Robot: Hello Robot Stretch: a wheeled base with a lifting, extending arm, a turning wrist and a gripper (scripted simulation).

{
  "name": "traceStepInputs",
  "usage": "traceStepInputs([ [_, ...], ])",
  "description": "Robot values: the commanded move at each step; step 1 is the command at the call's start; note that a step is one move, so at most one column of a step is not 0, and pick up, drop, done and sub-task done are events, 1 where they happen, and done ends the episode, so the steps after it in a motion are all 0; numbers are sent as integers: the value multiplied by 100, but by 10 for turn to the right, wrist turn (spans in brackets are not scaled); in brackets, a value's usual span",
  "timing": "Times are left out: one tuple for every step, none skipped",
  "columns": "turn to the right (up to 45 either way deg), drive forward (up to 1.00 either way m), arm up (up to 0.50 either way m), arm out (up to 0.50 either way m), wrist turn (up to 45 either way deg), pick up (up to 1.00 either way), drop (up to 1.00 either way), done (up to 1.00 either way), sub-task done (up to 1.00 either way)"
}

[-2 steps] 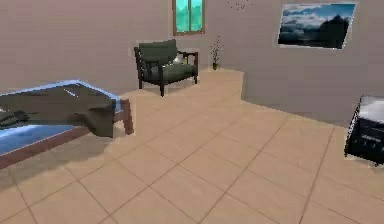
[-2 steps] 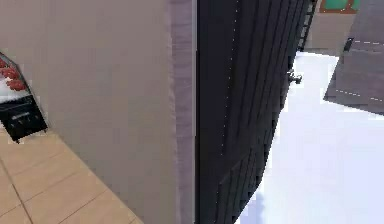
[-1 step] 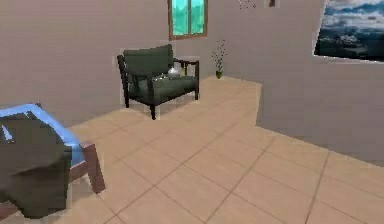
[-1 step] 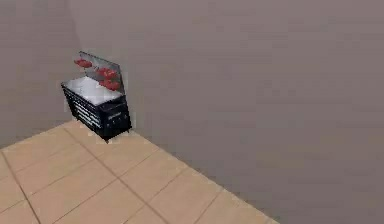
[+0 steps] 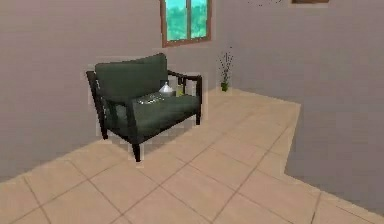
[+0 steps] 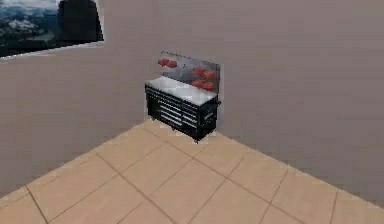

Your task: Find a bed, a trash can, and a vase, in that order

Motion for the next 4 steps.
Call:
traceStepInputs([
  [0,100,0,0,0,0,0,0,0],
  [0,80,0,0,0,0,0,0,0],
  [-210,0,0,0,0,0,0,0,0],
  [0,0,0,0,0,0,0,100,0],
])
